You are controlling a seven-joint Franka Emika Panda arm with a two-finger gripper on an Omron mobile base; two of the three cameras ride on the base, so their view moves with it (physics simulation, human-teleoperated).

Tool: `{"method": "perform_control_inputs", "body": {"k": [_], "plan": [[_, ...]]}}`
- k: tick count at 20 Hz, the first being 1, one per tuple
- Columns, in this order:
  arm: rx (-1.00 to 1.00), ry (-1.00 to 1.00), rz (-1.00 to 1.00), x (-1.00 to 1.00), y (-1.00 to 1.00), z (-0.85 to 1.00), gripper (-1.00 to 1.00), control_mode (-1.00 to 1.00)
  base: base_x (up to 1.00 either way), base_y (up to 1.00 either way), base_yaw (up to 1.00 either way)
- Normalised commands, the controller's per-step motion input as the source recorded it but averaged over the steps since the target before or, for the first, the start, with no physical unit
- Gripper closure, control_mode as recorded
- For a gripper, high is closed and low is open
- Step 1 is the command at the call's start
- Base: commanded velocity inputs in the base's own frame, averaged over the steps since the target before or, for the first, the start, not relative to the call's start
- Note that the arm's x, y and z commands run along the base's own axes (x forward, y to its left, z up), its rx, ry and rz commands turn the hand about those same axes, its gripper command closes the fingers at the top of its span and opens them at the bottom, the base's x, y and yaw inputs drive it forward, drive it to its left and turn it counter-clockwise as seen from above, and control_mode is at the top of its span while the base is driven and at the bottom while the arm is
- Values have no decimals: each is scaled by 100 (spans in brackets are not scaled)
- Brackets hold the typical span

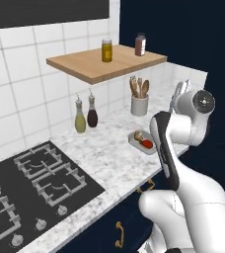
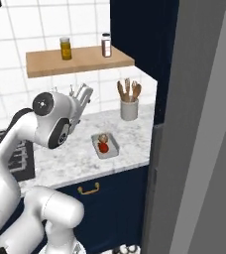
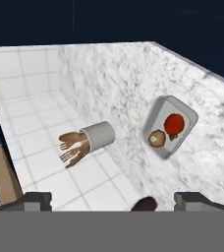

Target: Take the meat container that has the chicken drumstick and place it on the second highest rack of the freezer. Then take the vegetable container that has the tomato and mushroom and place it on the highest rack of the freezer.

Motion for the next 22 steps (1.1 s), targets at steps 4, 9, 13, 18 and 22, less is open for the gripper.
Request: {"method": "perform_control_inputs", "body": {"k": [4, 9, 13, 18, 22], "plan": [[3, 16, 2, 50, -34, -11, -100, -100, 50, -22, -2], [3, 37, 53, 51, -9, -86, -100, -100, 0, 0, 0], [0, 39, 80, 9, 0, -100, -100, -100, 0, 0, 0], [-22, 54, 27, 5, 13, -85, -100, -100, 0, 0, 0], [-30, 35, 17, 14, -6, -89, -100, -100, 0, 0, 0]]}}
